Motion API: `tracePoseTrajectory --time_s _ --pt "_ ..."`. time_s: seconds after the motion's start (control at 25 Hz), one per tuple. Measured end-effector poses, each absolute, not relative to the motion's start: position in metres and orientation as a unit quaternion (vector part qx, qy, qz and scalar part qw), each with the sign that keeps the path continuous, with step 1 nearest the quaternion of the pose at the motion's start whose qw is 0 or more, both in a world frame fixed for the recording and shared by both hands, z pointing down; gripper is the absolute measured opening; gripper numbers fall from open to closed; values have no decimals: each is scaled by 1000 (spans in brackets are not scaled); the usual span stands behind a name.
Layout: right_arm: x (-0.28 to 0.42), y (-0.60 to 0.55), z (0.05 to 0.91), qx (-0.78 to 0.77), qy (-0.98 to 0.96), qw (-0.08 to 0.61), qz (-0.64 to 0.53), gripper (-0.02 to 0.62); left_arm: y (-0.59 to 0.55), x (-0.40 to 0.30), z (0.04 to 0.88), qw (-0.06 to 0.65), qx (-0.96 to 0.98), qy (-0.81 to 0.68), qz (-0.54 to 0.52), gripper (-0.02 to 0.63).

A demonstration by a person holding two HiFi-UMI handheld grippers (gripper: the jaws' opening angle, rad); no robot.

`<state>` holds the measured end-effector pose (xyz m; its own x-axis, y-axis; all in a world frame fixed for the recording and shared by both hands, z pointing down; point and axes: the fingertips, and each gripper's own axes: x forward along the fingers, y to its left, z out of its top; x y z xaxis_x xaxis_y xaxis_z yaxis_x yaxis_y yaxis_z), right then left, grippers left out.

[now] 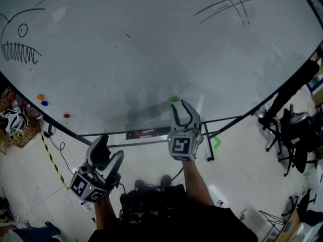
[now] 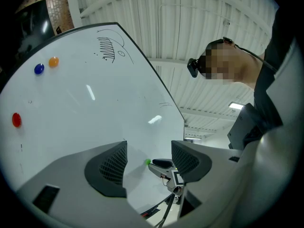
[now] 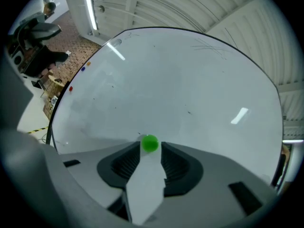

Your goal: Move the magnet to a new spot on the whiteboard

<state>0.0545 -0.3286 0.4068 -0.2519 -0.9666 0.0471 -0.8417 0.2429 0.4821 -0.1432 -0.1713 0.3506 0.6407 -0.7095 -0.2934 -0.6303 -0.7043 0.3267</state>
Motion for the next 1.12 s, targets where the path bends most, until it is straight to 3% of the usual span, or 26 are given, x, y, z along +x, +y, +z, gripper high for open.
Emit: tracePoseTrajectory --time_s 1.12 --pt "44 -342 404 620 -755 139 -163 149 -158 -159 351 97 898 -378 -201 281"
